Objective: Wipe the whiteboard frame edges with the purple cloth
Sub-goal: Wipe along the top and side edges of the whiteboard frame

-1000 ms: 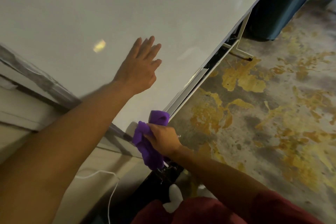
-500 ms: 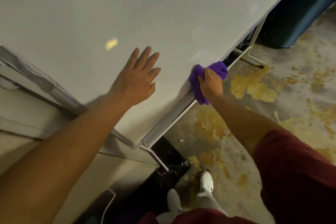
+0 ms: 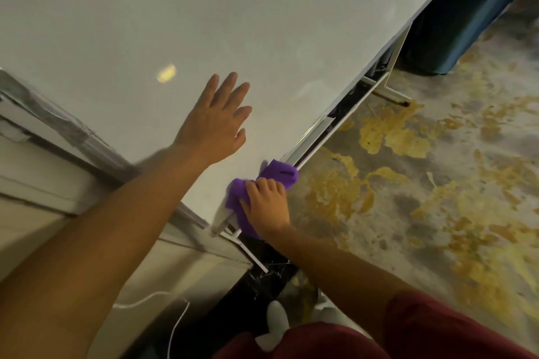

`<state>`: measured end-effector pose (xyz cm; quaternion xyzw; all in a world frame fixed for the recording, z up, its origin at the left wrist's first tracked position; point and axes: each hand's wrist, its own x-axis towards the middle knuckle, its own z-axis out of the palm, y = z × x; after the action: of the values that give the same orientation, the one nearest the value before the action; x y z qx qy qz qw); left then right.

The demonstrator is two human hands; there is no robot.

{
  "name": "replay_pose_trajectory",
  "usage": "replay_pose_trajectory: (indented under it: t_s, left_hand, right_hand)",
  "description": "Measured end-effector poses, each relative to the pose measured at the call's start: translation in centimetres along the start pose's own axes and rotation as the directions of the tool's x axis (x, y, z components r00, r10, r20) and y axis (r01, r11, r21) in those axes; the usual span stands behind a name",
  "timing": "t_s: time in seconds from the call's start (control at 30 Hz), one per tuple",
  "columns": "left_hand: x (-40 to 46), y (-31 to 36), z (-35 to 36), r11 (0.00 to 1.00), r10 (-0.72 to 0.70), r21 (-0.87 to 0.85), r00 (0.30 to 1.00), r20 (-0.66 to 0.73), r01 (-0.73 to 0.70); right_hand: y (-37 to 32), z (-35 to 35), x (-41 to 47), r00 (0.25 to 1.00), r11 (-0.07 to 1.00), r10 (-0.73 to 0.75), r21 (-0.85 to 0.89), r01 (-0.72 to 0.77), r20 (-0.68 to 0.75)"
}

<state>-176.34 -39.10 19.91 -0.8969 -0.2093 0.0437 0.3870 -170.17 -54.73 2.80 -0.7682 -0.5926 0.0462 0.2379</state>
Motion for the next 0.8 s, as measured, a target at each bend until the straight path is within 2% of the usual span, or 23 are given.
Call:
replay_pose_trajectory:
  t_s: [0.13,0.23,0.3,0.33,0.37,0.43,0.47,0.53,0.57,0.63,0.7,0.77,0.8]
  left_hand:
    - [0.0,0.2,-0.2,0.999,-0.017,-0.049,1.000,0.003,0.017]
    - [-0.1,0.1,-0.3,0.993,-0.043,-0.113,0.999,-0.001,0.043]
    - [0.3,0.4,-0.7,0.966,-0.076,-0.252,0.996,-0.041,0.064]
    - [0.5,0.9,-1.1,0.915,-0.098,-0.399,0.993,-0.067,0.063]
    - [1.0,1.9,-1.7,0.815,-0.140,-0.576,0.986,-0.086,0.066]
    - [2.5,4.1,-3.8,0.500,-0.267,-0.858,0.963,-0.025,0.116]
    - [3.7,5.1,-5.1,0.350,-0.319,-0.921,0.946,0.054,0.171]
    - [7.0,7.2,-7.8,0.160,-0.317,-0.954,0.928,0.194,0.254]
    - [8.4,8.2,-9.0,0.085,-0.245,-0.958,0.937,0.247,0.275]
    - [12.5,10.7,-12.0,-0.089,-0.013,-0.957,0.960,0.280,0.278]
    - [16.4,13.7,-15.1,-0.258,0.181,-0.928,0.957,0.228,0.270]
    - [20.1,16.9,-17.9,-0.318,0.298,-0.917,0.944,0.144,0.240]
    - [21.9,18.4,-19.2,-0.308,0.340,-0.923,0.933,0.120,0.231]
  right_hand:
    - [-4.4,0.6,-2.8,0.997,0.999,-0.008,0.048,0.004,0.081]
    - [-4.8,-1.2,-3.0,0.960,0.954,-0.034,0.294,-0.052,0.279]
    - [-4.0,-3.7,-2.3,0.928,0.861,-0.002,0.473,-0.188,0.373]
    - [-3.2,-5.3,-2.0,0.936,0.811,0.059,0.530,-0.248,0.348]
    - [-1.8,-7.2,-1.5,0.942,0.761,0.138,0.577,-0.298,0.305]
    - [1.8,-11.2,-0.7,0.935,0.642,0.271,0.682,-0.352,0.227]
    - [3.9,-13.2,-0.4,0.924,0.586,0.332,0.726,-0.358,0.188]
    - [8.4,-17.6,0.1,0.881,0.495,0.462,0.796,-0.348,0.097]
    - [10.3,-19.4,0.2,0.857,0.462,0.513,0.826,-0.323,0.048]
    - [14.7,-23.0,0.6,0.803,0.445,0.592,0.859,-0.253,-0.070]
    - [19.1,-25.7,1.0,0.723,0.521,0.652,0.828,-0.208,-0.228]
    - [23.6,-28.0,1.2,0.648,0.558,0.691,0.806,-0.197,-0.320]
    - [25.5,-28.9,1.3,0.623,0.544,0.713,0.815,-0.201,-0.321]
